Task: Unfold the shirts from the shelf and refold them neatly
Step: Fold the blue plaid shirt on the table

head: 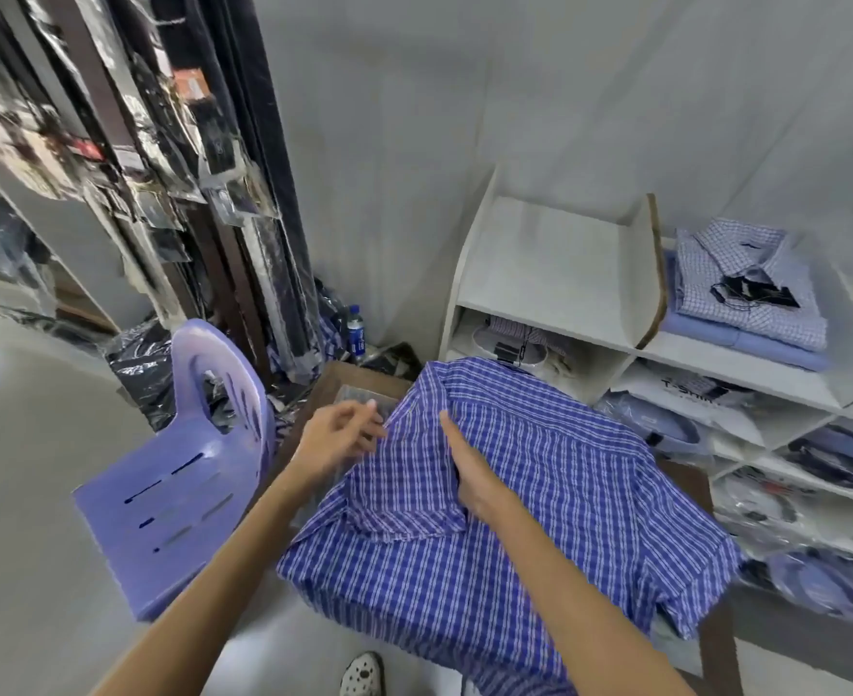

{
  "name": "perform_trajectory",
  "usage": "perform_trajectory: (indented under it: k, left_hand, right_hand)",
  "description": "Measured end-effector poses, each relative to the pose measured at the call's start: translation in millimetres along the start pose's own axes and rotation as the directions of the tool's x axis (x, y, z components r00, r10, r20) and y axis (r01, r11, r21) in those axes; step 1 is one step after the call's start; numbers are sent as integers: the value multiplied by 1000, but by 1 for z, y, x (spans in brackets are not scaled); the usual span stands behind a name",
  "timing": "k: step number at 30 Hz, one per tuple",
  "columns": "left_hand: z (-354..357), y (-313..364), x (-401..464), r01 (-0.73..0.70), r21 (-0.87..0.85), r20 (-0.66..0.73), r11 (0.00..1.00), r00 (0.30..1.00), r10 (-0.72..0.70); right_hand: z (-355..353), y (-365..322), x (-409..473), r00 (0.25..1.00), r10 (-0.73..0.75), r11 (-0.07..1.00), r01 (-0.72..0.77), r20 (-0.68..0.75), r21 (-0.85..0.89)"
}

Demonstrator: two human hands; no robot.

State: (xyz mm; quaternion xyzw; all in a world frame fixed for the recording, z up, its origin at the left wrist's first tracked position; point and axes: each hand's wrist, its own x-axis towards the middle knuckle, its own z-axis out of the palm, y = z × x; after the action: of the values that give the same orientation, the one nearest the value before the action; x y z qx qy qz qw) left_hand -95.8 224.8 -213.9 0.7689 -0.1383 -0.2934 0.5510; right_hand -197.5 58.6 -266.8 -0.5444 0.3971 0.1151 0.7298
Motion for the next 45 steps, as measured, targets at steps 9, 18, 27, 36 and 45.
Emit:
perform_trajectory:
  k: [9,18,27,36,45]
  left_hand:
    - [-53,-124,-92,221,-170,-844,960,471,-257]
    - [-4,-161,-146,316,-37,-206,948,926,-317]
    - [10,-147,-162,222,201,-373,954,918,-135]
    - [32,-121,-171,180,463,-420,868,907,36]
    - [112,-73,-199,-55,680,-174,731,957,234]
  right_hand:
    - [1,6,2,995,-57,984,41,-85,-176]
    - [-2,6,1,998,-61,983,55,-28,-177]
    - [0,6,-5,995,-97,977,91,-27,-191]
    - [-13,-19,-29,988,-151,964,154,32,-217]
    - [-121,-46,-65,952,-306,898,296,20,-325]
